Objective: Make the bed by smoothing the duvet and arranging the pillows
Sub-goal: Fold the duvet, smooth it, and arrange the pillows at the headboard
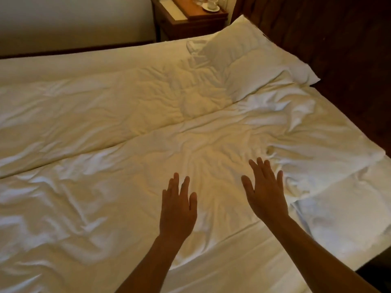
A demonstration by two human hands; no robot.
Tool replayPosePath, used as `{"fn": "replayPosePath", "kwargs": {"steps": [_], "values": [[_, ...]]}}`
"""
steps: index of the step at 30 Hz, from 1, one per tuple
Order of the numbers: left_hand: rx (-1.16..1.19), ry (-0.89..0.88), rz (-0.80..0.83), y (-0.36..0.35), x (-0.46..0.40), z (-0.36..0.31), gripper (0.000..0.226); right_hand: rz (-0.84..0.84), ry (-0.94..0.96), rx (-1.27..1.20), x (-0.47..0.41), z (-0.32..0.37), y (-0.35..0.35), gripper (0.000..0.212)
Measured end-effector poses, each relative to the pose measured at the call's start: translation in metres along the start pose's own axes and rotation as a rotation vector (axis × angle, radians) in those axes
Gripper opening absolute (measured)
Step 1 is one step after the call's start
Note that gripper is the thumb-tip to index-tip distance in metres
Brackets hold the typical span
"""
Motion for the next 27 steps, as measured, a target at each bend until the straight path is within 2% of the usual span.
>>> {"fn": "replayPosePath", "kwargs": {"steps": [4,11,13,17,19,21,23,25,27], "values": [[0.000,0.024,-0.013,-0.057,-0.045,-0.021,0.074,0.048,0.145,0.037,-0.060,-0.013,-0.031,0.074],[-0.142,0.082,-0.025,-0.201,-0.079,-0.001,0.059,0.246,0.463,0.303,-0.097,-0.079,-0.167,0.071],[-0.200,0.112,0.007,-0.236,-0.070,0.003,0.061,0.253,0.453,0.339,-0.101,-0.122,-0.182,0.071],[-0.248,0.119,0.052,-0.257,-0.057,-0.007,0.063,0.262,0.203,0.376,-0.110,-0.179,-0.173,0.073],[-0.248,0.108,0.046,-0.246,-0.062,-0.006,0.061,0.241,0.108,0.349,-0.117,-0.164,-0.164,0.075],[-0.240,0.109,-0.015,-0.221,-0.076,-0.001,0.059,0.165,0.124,0.277,-0.134,-0.126,-0.147,0.074],[-0.237,0.096,-0.080,-0.194,-0.103,0.002,0.058,0.097,0.258,0.191,-0.155,-0.078,-0.130,0.071],[-0.261,0.076,-0.107,-0.173,-0.140,0.003,0.058,0.093,0.438,0.088,-0.177,-0.031,-0.124,0.067],[-0.298,0.062,-0.121,-0.162,-0.180,0.008,0.059,0.102,0.565,0.087,-0.201,0.002,-0.133,0.067]]}}
Point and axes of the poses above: each hand's wrist, its own x-axis away from the middle knuckle, its own y-axis out of the back of the hand, z = x × y, the point moved 10 cm from there along -x, towards the middle knuckle, and after that the axes turned 9 degrees about x, right-handed, at the moved point
